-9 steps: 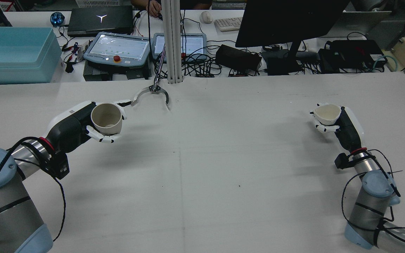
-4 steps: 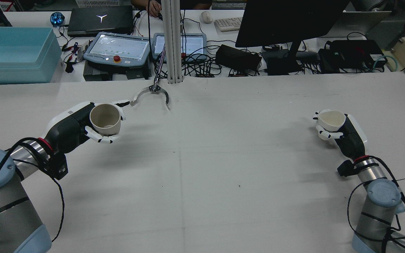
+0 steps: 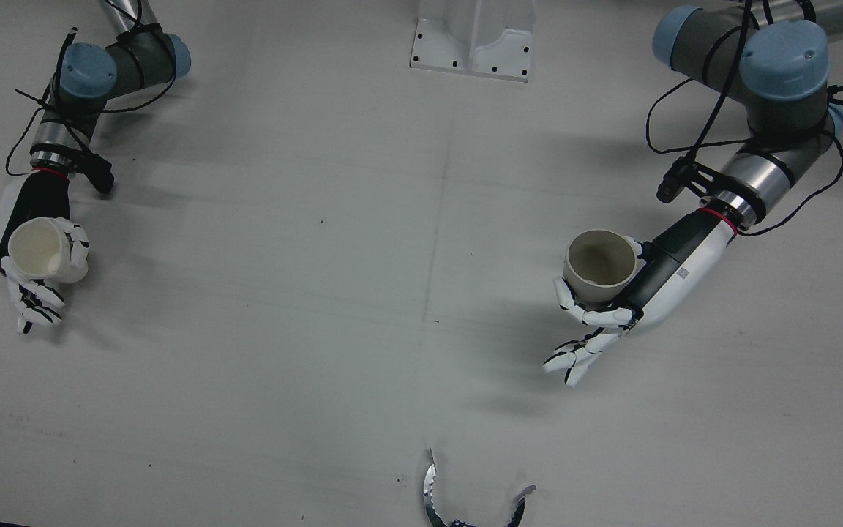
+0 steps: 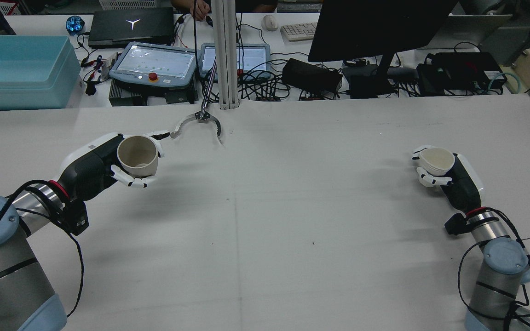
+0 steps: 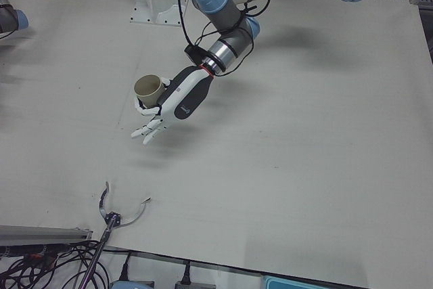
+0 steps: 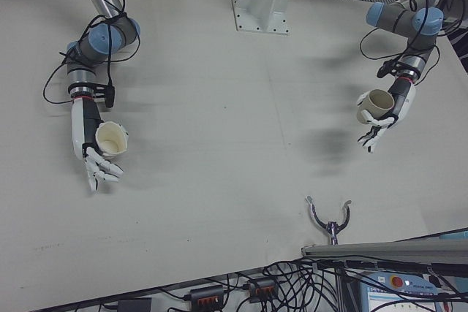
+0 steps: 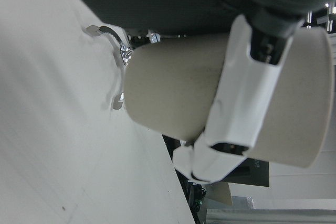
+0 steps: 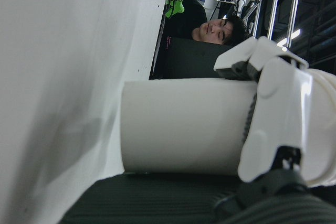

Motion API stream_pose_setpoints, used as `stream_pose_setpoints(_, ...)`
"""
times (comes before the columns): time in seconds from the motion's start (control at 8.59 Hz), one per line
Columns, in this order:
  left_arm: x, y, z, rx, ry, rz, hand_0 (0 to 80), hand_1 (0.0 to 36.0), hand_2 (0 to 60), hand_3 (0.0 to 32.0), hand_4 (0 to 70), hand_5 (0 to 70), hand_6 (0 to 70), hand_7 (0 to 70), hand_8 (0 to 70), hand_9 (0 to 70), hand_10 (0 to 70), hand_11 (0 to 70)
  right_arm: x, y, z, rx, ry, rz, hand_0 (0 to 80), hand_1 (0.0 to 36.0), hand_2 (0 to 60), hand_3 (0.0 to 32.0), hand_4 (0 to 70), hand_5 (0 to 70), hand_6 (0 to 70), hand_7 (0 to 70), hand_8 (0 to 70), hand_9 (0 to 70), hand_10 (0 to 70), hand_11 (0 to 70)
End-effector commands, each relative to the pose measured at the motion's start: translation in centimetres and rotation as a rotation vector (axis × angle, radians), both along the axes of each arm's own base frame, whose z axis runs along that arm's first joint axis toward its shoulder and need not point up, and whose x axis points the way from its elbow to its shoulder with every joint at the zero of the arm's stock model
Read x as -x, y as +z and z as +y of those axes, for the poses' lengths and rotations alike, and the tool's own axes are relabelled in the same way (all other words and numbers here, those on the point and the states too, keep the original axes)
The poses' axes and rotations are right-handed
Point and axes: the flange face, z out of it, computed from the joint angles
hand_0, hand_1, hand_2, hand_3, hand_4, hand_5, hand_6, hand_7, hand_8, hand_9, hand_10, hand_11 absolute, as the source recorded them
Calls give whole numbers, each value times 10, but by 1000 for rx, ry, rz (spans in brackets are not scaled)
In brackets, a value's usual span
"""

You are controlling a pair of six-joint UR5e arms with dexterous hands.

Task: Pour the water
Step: 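Lower the white cup onto the table with the right hand, then open the right hand to release the white cup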

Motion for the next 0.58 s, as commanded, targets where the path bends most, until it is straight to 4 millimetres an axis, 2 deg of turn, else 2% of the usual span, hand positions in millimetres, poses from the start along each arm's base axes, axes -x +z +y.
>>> stream_pose_setpoints(0.0, 0, 1, 0, 1, 1, -2, 800, 360, 600, 0, 700, 700, 105, 127, 46, 13, 91, 168, 2, -4, -1, -5, -4, -5, 518, 187, 128, 0, 109, 88, 150, 123, 85, 58, 13, 36)
stream_pose_setpoints(0.23, 0, 1, 0, 1, 1, -2, 800, 360, 600, 0, 700, 700, 105, 126, 46, 13, 91, 168, 2, -9, -2, -12, -6, -18, 523, 196, 137, 0, 64, 92, 158, 141, 85, 57, 0, 16)
stream_pose_setpoints(0.35, 0, 0, 0, 0, 0, 0, 800, 360, 600, 0, 700, 700, 105, 127, 45, 12, 90, 167, 1, -9, -1, -11, -6, -17, 523, 199, 120, 2, 10, 92, 143, 131, 66, 31, 0, 2)
stream_pose_setpoints(0.47, 2, 2, 1, 2, 0, -3, 800, 360, 600, 0, 700, 700, 104, 127, 45, 13, 90, 166, 1, -9, -2, -12, -5, -20, 519, 197, 100, 64, 0, 88, 111, 94, 39, 4, 0, 0)
